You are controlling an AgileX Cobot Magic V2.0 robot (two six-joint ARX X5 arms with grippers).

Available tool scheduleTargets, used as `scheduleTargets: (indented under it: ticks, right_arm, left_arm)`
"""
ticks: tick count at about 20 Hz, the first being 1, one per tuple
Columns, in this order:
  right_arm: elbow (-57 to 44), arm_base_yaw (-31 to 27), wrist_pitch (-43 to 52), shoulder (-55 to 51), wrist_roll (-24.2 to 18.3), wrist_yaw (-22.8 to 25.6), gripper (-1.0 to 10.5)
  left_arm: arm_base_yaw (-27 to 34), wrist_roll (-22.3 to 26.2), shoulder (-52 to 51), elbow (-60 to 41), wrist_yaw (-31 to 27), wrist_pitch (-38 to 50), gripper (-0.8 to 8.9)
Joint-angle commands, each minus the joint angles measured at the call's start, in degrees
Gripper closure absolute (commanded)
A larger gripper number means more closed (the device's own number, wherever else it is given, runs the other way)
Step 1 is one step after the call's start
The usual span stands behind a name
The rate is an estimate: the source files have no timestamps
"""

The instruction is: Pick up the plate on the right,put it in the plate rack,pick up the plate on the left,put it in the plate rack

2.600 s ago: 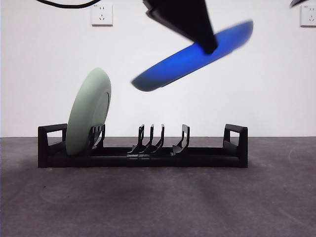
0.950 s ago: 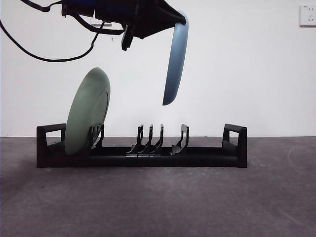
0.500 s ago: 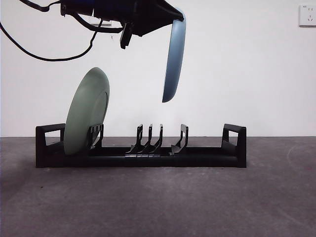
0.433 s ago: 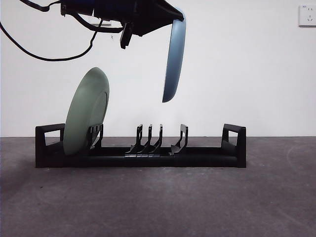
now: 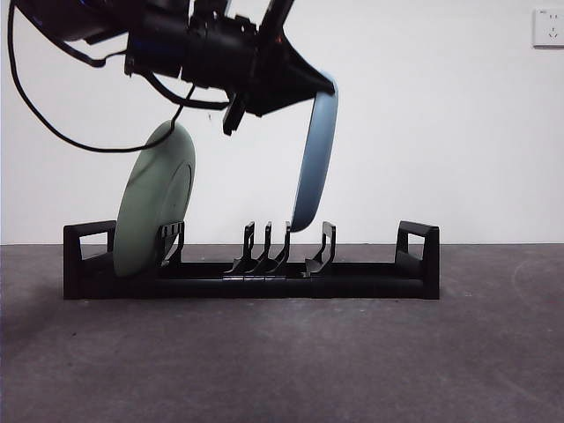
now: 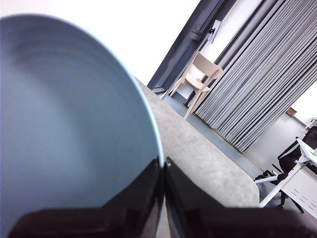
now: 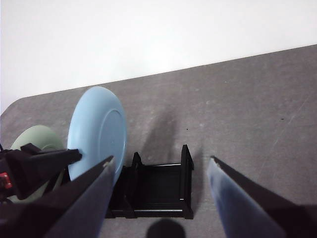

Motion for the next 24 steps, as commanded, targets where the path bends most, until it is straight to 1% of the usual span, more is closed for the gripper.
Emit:
scheduleTargets:
  ticks: [1, 9, 14, 15, 18, 19, 22, 23, 24]
  right_arm:
    - [0.2, 0.0, 0.3, -0.1, -0.2, 0.1, 6.3]
    - [0.2, 0.0, 0.3, -0.1, -0.3, 0.2, 6.3]
    - [0.2, 0.0, 0.3, -0.1, -0.3, 0.2, 6.3]
    - [0.2, 0.0, 0.3, -0.1, -0.3, 0.2, 6.3]
    - [0.2, 0.0, 0.3, -0.1, -0.3, 0.2, 6.3]
    - [0.2, 0.0, 0.3, 0.0, -0.3, 0.2, 6.3]
    - [0.2, 0.0, 0.2, 0.2, -0.3, 0.0, 6.4]
    - [0.2, 0.0, 0.0, 0.4, -0.3, -0.2, 6.4]
    - [0.2, 0.0, -0.2, 0.6, -0.3, -0.3, 6.4]
  left_arm:
    - [-0.1, 0.4, 0.7, 0.1, 0.2, 1.3, 8.23]
    - [-0.7, 1.2, 3.5, 0.1, 0.2, -1.4, 8.23]
    - [-1.0, 5.8, 3.6, 0.1, 0.2, -7.3, 8.08]
    - [-1.0, 6.0, 3.6, 0.1, 0.6, -7.8, 7.76]
    - [-1.0, 6.4, 3.2, 0.1, 3.0, -8.5, 5.48]
    - [-1.0, 6.3, 2.8, 0.1, 4.4, -8.6, 4.97]
    - [-1.0, 6.3, 1.0, 0.1, 9.6, -8.6, 5.02]
    - [-1.0, 6.4, -0.2, 0.1, 10.9, -9.0, 5.35]
    - [-1.0, 6.5, -1.4, 0.1, 11.4, -9.6, 6.08]
